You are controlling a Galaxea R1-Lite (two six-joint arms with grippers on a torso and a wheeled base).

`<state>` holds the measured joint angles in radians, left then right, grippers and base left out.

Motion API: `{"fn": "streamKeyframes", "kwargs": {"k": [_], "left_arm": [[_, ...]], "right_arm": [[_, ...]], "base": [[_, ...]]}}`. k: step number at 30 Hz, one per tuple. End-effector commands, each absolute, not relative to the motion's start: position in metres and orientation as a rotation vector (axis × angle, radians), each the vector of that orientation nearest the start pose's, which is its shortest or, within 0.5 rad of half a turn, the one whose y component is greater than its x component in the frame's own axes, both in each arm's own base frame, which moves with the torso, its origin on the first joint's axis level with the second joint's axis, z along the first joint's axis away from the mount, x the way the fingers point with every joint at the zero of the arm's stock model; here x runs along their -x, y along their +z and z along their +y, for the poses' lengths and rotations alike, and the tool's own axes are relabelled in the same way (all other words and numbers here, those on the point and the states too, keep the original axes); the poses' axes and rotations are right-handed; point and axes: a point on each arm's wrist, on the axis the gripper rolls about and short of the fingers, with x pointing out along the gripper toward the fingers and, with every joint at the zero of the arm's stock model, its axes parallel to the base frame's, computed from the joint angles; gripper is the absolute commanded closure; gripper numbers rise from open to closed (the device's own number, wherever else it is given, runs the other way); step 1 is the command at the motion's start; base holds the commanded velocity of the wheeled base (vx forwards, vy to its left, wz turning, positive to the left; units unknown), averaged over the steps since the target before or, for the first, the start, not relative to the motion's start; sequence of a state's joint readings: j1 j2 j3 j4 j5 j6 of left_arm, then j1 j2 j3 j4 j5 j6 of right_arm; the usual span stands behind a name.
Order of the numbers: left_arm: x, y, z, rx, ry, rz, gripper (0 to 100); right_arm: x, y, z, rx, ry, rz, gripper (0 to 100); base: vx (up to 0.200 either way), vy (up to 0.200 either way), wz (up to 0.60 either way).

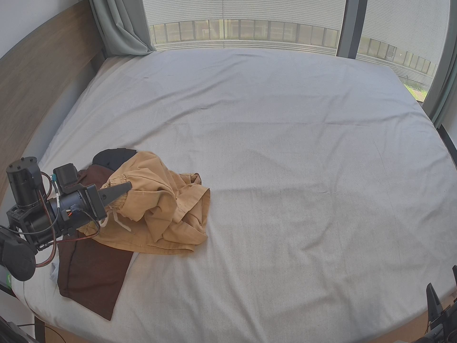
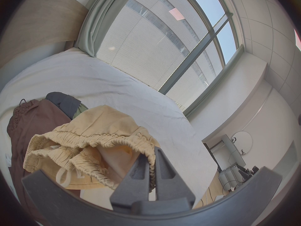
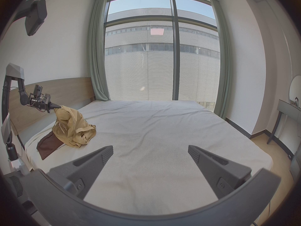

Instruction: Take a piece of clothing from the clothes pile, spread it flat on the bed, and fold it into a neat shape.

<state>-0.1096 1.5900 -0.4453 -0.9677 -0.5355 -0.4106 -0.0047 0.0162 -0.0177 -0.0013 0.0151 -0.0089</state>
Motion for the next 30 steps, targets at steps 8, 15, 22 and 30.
{"fn": "streamKeyframes", "kwargs": {"k": [8, 15, 22, 30], "left_arm": [[-0.239, 0.16, -0.052, 0.433, -0.614, 0.293, 100], [-0.236, 0.163, -0.07, 0.493, -0.614, 0.28, 100], [-0.232, 0.17, -0.088, 0.557, -0.604, 0.237, 100], [-0.227, 0.173, -0.103, 0.58, -0.617, 0.227, 100]], "right_arm": [[0.022, 0.076, 0.0, 0.009, 0.011, 0.008, 0], [0.022, 0.076, 0.0, 0.009, 0.011, 0.008, 0], [0.022, 0.076, 0.0, 0.009, 0.012, 0.009, 0], [0.022, 0.076, 0.0, 0.009, 0.012, 0.008, 0]], "base": [[0.0, 0.0, 0.0], [0.0, 0.0, 0.0], [0.0, 0.0, 0.0], [0.0, 0.0, 0.0]]}}
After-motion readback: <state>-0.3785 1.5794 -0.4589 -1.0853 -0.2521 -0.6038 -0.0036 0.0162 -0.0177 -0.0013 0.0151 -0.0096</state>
